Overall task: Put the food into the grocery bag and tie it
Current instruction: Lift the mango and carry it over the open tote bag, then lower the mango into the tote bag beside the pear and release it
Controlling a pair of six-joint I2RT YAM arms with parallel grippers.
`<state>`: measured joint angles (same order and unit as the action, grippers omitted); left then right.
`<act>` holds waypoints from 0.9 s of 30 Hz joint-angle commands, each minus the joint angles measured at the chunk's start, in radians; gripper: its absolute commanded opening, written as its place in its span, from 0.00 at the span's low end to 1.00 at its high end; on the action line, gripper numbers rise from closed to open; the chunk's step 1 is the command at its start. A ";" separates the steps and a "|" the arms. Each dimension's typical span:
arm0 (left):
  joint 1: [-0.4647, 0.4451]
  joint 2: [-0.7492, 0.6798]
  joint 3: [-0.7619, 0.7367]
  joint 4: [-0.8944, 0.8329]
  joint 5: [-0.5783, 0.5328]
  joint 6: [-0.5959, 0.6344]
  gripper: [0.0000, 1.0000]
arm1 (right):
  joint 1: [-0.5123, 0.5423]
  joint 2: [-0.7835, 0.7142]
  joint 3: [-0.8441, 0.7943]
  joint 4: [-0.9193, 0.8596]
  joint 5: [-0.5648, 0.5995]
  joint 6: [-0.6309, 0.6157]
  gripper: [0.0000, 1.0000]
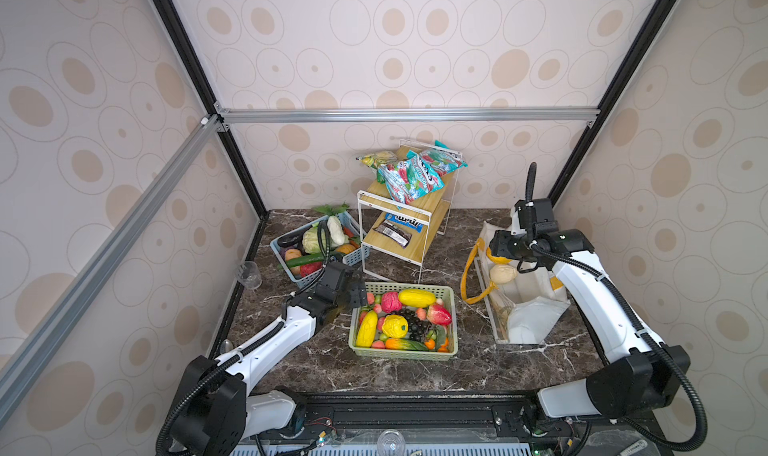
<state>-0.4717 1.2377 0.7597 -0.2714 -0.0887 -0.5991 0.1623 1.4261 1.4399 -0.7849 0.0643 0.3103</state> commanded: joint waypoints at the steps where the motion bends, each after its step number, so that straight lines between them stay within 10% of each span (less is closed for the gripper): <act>1: -0.007 -0.018 0.026 -0.010 -0.019 -0.008 0.86 | -0.027 0.019 -0.028 0.035 -0.033 0.014 0.62; 27: -0.012 -0.009 0.177 -0.161 -0.063 0.053 0.85 | -0.100 0.185 -0.103 0.132 0.041 -0.033 0.62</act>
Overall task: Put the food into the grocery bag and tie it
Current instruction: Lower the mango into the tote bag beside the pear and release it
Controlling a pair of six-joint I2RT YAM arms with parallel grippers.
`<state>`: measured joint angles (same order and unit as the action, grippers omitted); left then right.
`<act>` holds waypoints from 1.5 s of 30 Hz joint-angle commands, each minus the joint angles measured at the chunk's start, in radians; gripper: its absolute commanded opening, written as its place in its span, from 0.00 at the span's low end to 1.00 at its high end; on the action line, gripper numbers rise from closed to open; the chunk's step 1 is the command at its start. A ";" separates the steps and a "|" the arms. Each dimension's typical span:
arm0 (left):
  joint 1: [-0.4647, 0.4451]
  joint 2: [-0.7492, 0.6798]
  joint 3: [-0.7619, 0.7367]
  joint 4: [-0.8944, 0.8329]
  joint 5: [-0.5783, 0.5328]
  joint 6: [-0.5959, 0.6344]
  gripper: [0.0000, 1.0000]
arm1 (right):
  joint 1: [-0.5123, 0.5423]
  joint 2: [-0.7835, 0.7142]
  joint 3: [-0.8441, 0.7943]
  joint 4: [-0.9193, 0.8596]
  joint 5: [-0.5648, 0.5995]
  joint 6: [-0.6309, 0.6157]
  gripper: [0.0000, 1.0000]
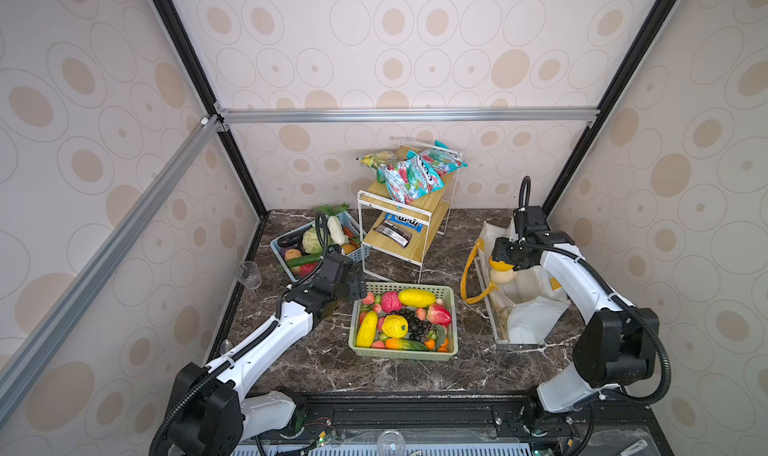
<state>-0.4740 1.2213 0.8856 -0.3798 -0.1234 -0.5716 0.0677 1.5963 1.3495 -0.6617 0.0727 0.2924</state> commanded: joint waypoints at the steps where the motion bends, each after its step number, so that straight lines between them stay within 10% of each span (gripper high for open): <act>1: -0.011 0.008 0.057 -0.053 -0.027 0.027 0.86 | -0.006 0.018 -0.017 0.014 0.033 -0.015 0.62; 26: -0.012 0.012 0.005 0.074 0.010 0.013 0.86 | -0.009 0.149 -0.069 0.089 0.055 0.036 0.66; 45: -0.013 -0.078 -0.083 0.071 0.005 0.000 0.86 | -0.009 0.006 0.010 -0.056 0.038 0.021 0.90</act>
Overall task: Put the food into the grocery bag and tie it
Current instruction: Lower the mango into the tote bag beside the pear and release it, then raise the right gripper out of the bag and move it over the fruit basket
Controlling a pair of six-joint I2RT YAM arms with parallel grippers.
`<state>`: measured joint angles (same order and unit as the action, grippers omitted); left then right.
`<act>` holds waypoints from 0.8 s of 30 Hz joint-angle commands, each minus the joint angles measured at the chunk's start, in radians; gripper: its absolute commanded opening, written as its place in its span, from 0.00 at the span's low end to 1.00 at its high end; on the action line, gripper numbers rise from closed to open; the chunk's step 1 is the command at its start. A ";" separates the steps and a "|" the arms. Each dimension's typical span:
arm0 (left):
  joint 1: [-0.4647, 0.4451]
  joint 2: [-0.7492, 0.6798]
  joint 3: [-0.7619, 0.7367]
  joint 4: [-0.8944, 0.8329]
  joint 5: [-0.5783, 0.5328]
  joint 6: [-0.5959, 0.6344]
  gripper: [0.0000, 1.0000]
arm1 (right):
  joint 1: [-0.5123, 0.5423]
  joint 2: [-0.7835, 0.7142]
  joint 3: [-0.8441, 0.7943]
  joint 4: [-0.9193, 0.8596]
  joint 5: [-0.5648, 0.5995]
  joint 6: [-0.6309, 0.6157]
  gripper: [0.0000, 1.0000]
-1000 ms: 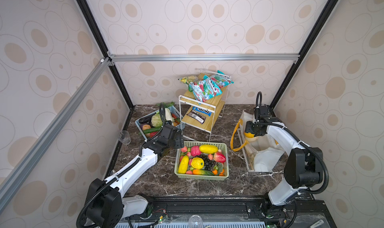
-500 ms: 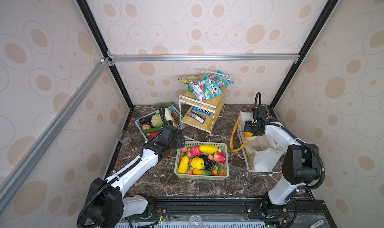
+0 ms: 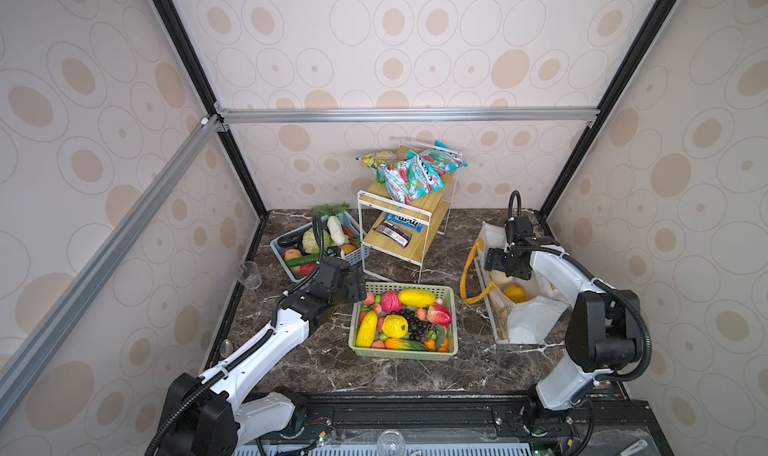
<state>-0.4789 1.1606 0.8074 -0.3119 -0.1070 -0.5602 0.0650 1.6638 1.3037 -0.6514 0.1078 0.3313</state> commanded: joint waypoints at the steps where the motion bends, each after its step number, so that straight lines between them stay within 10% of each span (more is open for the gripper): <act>1: -0.008 -0.018 -0.008 0.006 -0.010 -0.015 0.86 | -0.006 -0.074 0.072 -0.082 0.002 -0.023 0.90; 24: -0.007 0.008 -0.015 0.031 -0.005 -0.015 0.86 | 0.224 -0.388 0.111 -0.169 -0.162 -0.069 0.82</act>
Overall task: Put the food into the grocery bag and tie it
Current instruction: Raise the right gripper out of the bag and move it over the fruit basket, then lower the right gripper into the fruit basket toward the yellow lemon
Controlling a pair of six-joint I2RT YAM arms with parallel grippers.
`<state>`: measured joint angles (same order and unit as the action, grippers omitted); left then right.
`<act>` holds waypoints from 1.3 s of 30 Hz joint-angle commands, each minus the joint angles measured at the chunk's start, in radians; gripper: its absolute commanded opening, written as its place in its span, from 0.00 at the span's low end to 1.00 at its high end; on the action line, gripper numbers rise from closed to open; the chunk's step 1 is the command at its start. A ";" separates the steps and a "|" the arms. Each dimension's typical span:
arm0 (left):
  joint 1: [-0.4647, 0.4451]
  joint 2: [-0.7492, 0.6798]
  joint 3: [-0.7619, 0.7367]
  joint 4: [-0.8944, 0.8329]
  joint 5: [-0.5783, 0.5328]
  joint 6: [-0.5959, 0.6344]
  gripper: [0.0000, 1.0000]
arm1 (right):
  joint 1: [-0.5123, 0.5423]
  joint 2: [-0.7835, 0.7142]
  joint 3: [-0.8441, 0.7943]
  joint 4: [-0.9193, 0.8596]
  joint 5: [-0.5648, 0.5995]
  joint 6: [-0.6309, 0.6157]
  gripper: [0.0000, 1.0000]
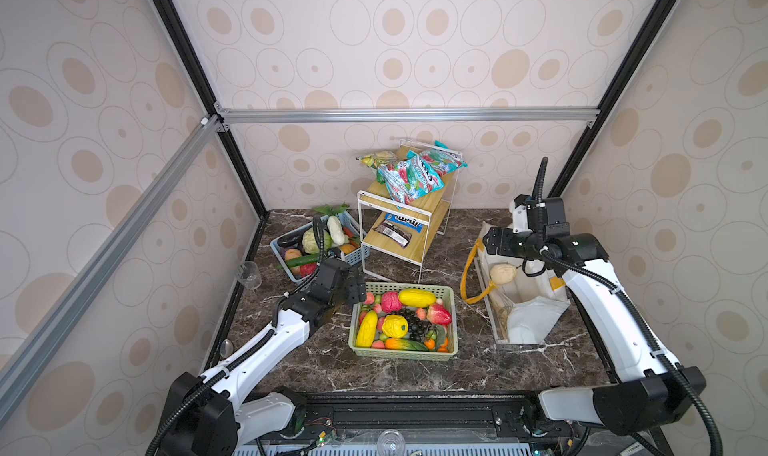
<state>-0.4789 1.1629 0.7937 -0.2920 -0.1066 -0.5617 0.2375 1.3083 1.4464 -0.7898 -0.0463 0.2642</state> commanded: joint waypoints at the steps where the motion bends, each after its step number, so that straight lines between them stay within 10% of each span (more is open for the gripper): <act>1: -0.009 0.004 -0.002 0.012 -0.005 -0.014 0.86 | 0.087 -0.042 -0.045 -0.030 -0.010 0.005 0.80; 17: -0.008 -0.005 -0.010 0.011 -0.002 -0.027 0.86 | 0.468 -0.038 -0.211 0.051 0.090 0.085 0.54; 39: -0.012 -0.023 -0.015 0.009 -0.010 -0.038 0.86 | 0.711 0.122 -0.291 0.229 0.118 0.202 0.53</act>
<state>-0.4801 1.1603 0.7773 -0.2840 -0.1062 -0.5846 0.9306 1.4097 1.1717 -0.5900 0.0570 0.4442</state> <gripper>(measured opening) 0.857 0.530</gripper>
